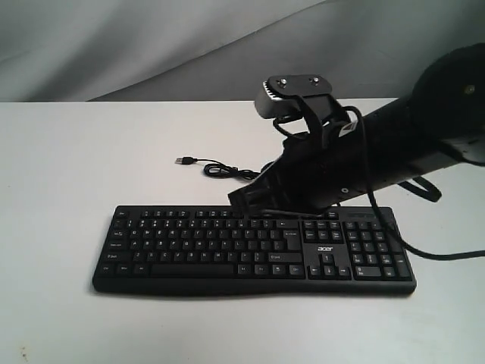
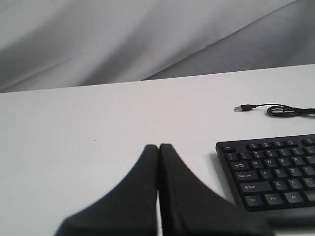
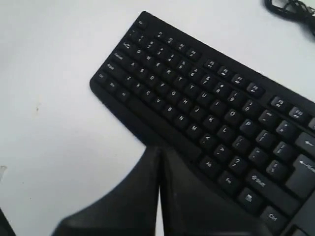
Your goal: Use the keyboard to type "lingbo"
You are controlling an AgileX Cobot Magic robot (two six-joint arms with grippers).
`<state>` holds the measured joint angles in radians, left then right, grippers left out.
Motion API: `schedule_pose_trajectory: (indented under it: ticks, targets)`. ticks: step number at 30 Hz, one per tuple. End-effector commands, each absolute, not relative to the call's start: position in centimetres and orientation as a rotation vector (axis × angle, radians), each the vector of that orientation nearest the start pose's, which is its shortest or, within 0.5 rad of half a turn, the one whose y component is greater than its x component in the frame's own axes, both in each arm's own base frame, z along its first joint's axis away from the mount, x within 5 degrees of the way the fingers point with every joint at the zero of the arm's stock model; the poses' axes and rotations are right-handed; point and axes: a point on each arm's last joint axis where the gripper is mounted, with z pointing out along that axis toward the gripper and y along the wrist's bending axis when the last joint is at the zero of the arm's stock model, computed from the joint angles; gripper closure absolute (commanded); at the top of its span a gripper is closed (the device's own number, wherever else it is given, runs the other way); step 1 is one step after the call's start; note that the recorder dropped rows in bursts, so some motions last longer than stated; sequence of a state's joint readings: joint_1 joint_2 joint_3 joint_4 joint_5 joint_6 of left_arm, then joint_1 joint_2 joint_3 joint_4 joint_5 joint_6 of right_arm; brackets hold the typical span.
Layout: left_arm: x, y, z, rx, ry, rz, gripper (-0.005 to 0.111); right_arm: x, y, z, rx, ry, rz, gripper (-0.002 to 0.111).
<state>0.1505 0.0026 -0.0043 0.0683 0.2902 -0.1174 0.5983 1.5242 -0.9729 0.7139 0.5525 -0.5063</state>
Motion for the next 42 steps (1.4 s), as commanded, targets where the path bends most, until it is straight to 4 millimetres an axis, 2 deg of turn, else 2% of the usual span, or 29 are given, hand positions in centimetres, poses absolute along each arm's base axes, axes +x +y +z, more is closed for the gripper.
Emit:
schedule_pose_trajectory:
  ticks: [1,3,6,10,14,20,24,29,32,35,42]
  targets:
    - [5.4,1.0,18.7,-0.203,1.758,0.079,0.106,22.7,21.8,24.9,-0.821,2.425,0.779,0.108]
    - [5.4,1.0,18.7,-0.203,1.758,0.079,0.106,21.9,22.8,24.7,-0.822,2.442,0.8,0.108]
    - [5.4,1.0,18.7,-0.203,1.758,0.079,0.106,21.8,23.9,23.8,-0.809,2.443,0.778,0.108]
    - [5.4,1.0,18.7,-0.203,1.758,0.079,0.106,22.9,24.6,20.9,-0.768,2.506,0.72,0.108]
    - [5.4,1.0,18.7,-0.203,1.758,0.079,0.106,23.9,24.9,19.3,-0.734,2.496,0.664,0.108]
    - [5.4,1.0,18.7,-0.203,1.758,0.079,0.106,25.3,24.4,18.6,-0.674,2.464,0.61,0.108]
    - [5.4,1.0,18.7,-0.203,1.758,0.079,0.106,26.8,23.7,18.1,-0.628,2.515,0.601,0.108]
    - [5.4,1.0,18.7,-0.203,1.758,0.079,0.106,29.4,24.9,18.3,-0.668,2.556,0.599,0.108]
    - [5.4,1.0,18.7,-0.203,1.758,0.079,0.106,30.7,25.3,17.6,-0.665,2.632,0.499,0.108]
    - [5.4,1.0,18.7,-0.203,1.758,0.079,0.106,31.5,25.7,17.3,-0.686,2.696,0.435,0.108]
    - [5.4,1.0,18.7,-0.203,1.758,0.079,0.106,31.9,25.7,16.9,-0.676,2.682,0.415,0.108]
